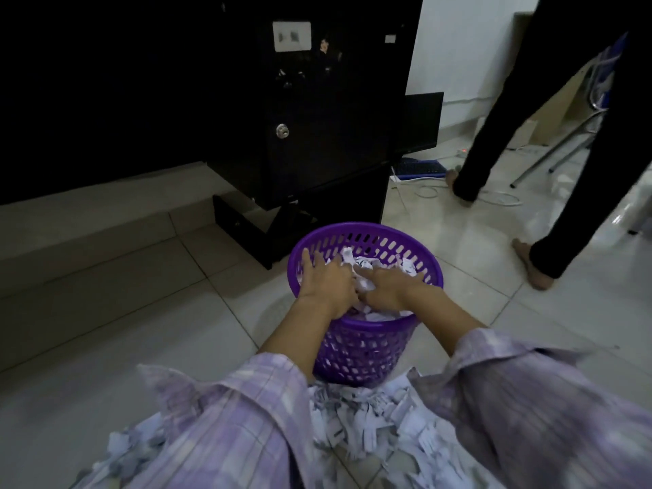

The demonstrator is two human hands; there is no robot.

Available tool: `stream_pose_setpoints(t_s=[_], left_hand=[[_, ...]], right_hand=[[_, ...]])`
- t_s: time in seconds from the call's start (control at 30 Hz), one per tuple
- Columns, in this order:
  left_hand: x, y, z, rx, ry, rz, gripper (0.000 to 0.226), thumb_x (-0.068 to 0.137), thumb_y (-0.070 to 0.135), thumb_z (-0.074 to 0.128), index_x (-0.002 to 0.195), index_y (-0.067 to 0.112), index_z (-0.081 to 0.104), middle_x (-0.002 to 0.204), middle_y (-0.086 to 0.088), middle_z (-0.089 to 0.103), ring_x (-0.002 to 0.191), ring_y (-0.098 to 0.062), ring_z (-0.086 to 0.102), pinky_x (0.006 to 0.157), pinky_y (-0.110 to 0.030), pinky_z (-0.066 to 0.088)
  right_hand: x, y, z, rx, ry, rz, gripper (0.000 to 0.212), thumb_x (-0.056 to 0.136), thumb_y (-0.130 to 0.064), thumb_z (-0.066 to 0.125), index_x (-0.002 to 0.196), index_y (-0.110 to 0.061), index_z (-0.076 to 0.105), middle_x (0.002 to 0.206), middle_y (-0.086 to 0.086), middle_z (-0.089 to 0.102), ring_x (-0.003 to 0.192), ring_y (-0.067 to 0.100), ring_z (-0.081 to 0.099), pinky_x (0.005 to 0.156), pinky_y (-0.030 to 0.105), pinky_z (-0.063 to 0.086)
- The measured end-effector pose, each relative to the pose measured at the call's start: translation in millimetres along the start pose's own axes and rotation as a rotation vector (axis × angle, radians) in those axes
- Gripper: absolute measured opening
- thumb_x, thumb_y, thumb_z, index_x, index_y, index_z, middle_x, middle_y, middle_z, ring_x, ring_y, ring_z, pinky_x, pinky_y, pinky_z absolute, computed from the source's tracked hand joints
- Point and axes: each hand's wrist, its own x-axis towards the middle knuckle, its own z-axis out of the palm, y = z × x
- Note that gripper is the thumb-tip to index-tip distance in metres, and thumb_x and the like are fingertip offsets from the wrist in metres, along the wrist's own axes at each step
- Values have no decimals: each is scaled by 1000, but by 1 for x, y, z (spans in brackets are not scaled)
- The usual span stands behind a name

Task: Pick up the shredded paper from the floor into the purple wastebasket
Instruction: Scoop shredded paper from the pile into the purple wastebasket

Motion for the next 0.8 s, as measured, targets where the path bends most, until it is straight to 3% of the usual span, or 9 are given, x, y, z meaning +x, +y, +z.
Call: stream_pose_setpoints(t_s=[0.1, 0.17, 0.27, 0.33, 0.43, 0.67, 0.8], left_hand=[[-3, 0, -9, -74, 101, -33, 47, 98, 30, 36, 141, 13, 39, 150, -9, 35, 136, -42, 30, 116, -59, 6], [-9, -2, -18, -104, 156, -33, 42, 96, 26, 40, 136, 12, 46, 144, -10, 43, 131, -39, 39, 114, -55, 15], [-24, -5, -27, -179, 297, -1, 33, 92, 18, 43, 121, 9, 58, 124, -10, 58, 112, -32, 55, 94, -41, 39], [-38, -7, -30, -243, 349, -3, 30, 92, 16, 44, 115, 8, 61, 117, -11, 61, 106, -31, 58, 80, -35, 42], [-60, -9, -30, -284, 337, -16, 25, 92, 15, 45, 110, 7, 61, 113, -11, 62, 101, -31, 59, 71, -32, 39], [-147, -15, -3, -302, 202, -80, 18, 90, 18, 45, 96, 9, 59, 106, -12, 63, 95, -32, 59, 69, -32, 40], [-197, -24, 30, -298, 99, -109, 22, 92, 19, 44, 103, 9, 60, 109, -12, 63, 95, -31, 59, 70, -31, 42]], right_hand=[[-14, -1, -11, 58, 72, -5, 60, 96, -45, 42, 150, -39, 18, 162, 0, 7, 146, 35, 14, 109, 72, 7], [-25, -3, -16, 45, 172, -30, 49, 96, -36, 44, 145, -32, 37, 157, 3, 25, 140, 32, 30, 110, 62, 23], [-42, -7, -22, 51, 316, -77, 40, 94, -25, 49, 134, -24, 52, 142, 7, 45, 126, 30, 47, 99, 45, 41], [-53, -10, -23, 89, 368, -96, 38, 93, -20, 50, 130, -21, 57, 138, 9, 49, 122, 29, 50, 95, 40, 43], [-69, -15, -19, 149, 391, -119, 33, 92, -19, 52, 124, -20, 62, 135, 8, 54, 119, 28, 54, 96, 39, 46], [-123, -30, 28, 302, 306, -118, 32, 87, -10, 53, 116, -15, 65, 126, 8, 59, 108, 28, 59, 92, 42, 52], [-153, -37, 72, 320, 238, -119, 27, 84, -10, 56, 108, -14, 68, 112, 6, 63, 105, 27, 59, 89, 36, 51]])
